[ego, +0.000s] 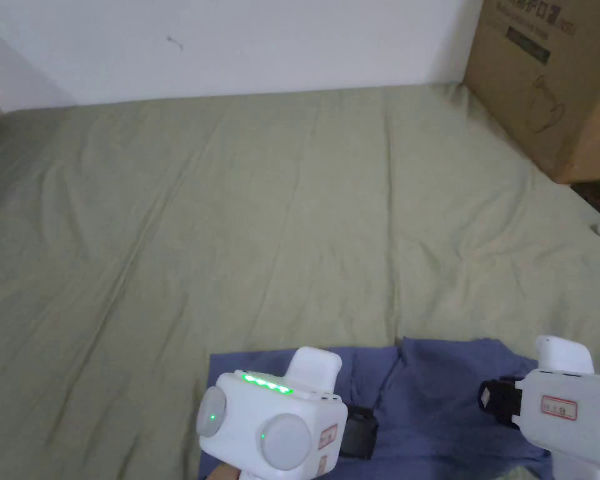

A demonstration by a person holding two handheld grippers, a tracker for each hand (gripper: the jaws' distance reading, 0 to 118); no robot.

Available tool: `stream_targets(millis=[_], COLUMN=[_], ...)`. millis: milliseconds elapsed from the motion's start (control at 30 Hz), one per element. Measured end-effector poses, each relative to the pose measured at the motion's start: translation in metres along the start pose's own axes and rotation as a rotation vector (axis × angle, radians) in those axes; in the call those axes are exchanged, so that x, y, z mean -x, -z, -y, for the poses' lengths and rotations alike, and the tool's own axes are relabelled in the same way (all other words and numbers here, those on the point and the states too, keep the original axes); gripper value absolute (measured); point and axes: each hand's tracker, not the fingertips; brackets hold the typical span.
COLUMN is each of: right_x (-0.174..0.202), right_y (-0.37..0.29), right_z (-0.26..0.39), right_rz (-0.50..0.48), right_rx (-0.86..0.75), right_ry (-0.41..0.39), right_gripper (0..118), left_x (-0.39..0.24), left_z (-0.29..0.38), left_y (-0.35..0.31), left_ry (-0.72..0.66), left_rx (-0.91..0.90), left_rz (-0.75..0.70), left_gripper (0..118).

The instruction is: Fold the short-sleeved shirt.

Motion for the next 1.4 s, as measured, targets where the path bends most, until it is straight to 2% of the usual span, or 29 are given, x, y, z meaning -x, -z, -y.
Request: stream_targets(millis=[133,167,200,233,267,300,367,500,667,1033,1133,1233,1400], right_x=[-0.001,0.0,0.002,0.005,0.008,0.007,0.013,0.017,0.014,0.008,0.014,0.018,0.021], right_y=[-0.003,-0.002,-0.002,-0.002,-0.002,0.001,0.004,0.01,0.014,0.015,0.014,0.012,0.011], right_z=[0.0,-0.002,-0.001,0.0,0.0,-0.002,0.0,0.002,0.002,-0.001,-0.002,-0.004,-0.006], right_rz=[0.002,0.0,-0.004,-0.011,-0.017,-0.021,-0.023,-0.036,-0.041,-0.035,-0.036,-0.038,-0.037], right_rx=[-0.01,-0.013,-0.014,-0.015,-0.016,-0.016,-0.014,-0.002,0.01,0.006,0.009,0.01,0.004], right_ry=[0.012,0.012,0.012,0.01,0.005,-0.001,-0.022,-0.041,-0.035,-0.014,-0.031,-0.048,-0.054], right_gripper=[0,0,0,0,0,0,0,0,0,0,0,0,0], left_x=[0.029,0.038,0.049,0.062,0.072,0.083,0.091,0.084,0.043,0.001,-0.001,0.018,0.099], left_z=[-0.014,-0.015,-0.016,-0.02,-0.019,-0.016,-0.013,0.003,0.015,0.016,0.017,0.016,0.029], left_y=[-0.042,-0.051,-0.061,-0.066,-0.067,-0.066,-0.054,-0.022,0.011,0.026,0.021,0.0,-0.053], left_ry=[-0.158,-0.201,-0.262,-0.331,-0.379,-0.401,-0.406,-0.438,-0.34,-0.237,-0.227,-0.27,-0.49], left_rx=[-0.097,-0.126,-0.154,-0.155,-0.155,-0.183,-0.129,-0.042,0.071,0.103,0.114,0.063,-0.103], left_rz=[0.067,0.089,0.109,0.118,0.115,0.081,0.03,0.129,0.188,0.287,0.314,0.352,0.377], left_gripper=[86,79,61,27,0,0,0,0,0,0,0,0,0])
